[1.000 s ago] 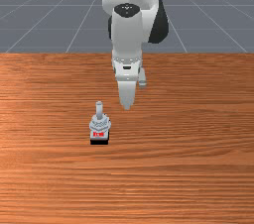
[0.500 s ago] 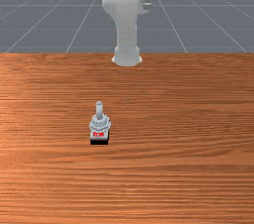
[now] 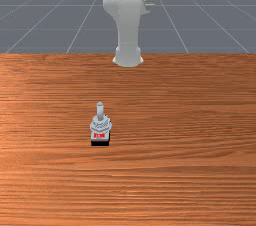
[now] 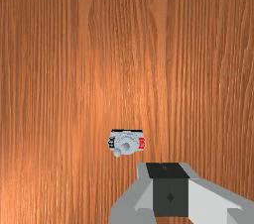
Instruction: Turn on the trigger
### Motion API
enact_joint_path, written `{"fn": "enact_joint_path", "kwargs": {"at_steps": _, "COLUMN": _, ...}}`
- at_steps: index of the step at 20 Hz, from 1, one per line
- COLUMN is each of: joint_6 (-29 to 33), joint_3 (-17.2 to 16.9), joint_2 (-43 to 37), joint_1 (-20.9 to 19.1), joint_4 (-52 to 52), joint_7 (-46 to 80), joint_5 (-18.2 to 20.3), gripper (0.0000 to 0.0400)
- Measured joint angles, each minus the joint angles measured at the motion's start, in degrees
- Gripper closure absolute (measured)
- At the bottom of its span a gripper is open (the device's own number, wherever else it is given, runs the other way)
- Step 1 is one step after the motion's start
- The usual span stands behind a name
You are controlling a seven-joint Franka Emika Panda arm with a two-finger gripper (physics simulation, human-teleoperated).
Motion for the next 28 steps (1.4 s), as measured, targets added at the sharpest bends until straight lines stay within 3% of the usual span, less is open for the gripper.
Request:
{"fn": "enact_joint_path", "kwargs": {"at_steps": 9, "joint_6": -0.2, "joint_3": -0.16, "joint_2": 0.1, "joint_1": -0.01, "joint_4": 0.16, "joint_7": 0.3, "joint_5": -0.51, "gripper": 0.04}}
{"fn": "enact_joint_path", "kwargs": {"at_steps": 12, "joint_6": 0.2, "joint_3": -0.35, "joint_2": 0.08, "joint_1": 0.49, "joint_4": -0.24, "joint_7": 1.37, "joint_5": -2.55, "gripper": 0.04}}
{"fn": "enact_joint_path", "kwargs": {"at_steps": 13, "joint_6": 6.51, "joint_3": -0.15, "joint_2": -2.17, "joint_1": 0.01, "joint_4": -5.05, "joint_7": 0.32, "joint_5": -0.5, "gripper": 0.04}}
{"fn": "enact_joint_path", "kwargs": {"at_steps": 17, "joint_6": 11.91, "joint_3": -0.15, "joint_2": -1.88, "joint_1": 0.02, "joint_4": -9.41, "joint_7": 0.34, "joint_5": -0.51, "gripper": 0.04}}
{"fn": "enact_joint_path", "kwargs": {"at_steps": 18, "joint_6": 8.74, "joint_3": -0.52, "joint_2": -0.08, "joint_1": 0.76, "joint_4": -7.38, "joint_7": 2.26, "joint_5": -3.61, "gripper": 0.04}}
{"fn": "enact_joint_path", "kwargs": {"at_steps": 22, "joint_6": 11.71, "joint_3": -1.93, "joint_2": 1.74, "joint_1": 3.18, "joint_4": -10.21, "joint_7": 8.07, "joint_5": -12.05, "gripper": 0.04}}
{"fn": "enact_joint_path", "kwargs": {"at_steps": 23, "joint_6": 14.46, "joint_3": -1.43, "joint_2": 1.95, "joint_1": 1.72, "joint_4": -11.37, "joint_7": 11.22, "joint_5": -2.69, "gripper": 0.04}}
{"fn": "enact_joint_path", "kwargs": {"at_steps": 26, "joint_6": 18.39, "joint_3": -1.02, "joint_2": 3.52, "joint_1": 1.38, "joint_4": -13.78, "joint_7": 7.17, "joint_5": -2.91, "gripper": 0.04}}
{"fn": "enact_joint_path", "kwargs": {"at_steps": 27, "joint_6": 13.67, "joint_3": -0.63, "joint_2": 5.96, "joint_1": 1.06, "joint_4": -10.21, "joint_7": 4.02, "joint_5": -2.86, "gripper": 0.04}}
{"fn": "enact_joint_path", "kwargs": {"at_steps": 28, "joint_6": 12.99, "joint_3": -0.62, "joint_2": 6.78, "joint_1": 1.06, "joint_4": -9.59, "joint_7": 3.99, "joint_5": -2.84, "gripper": 0.04}}
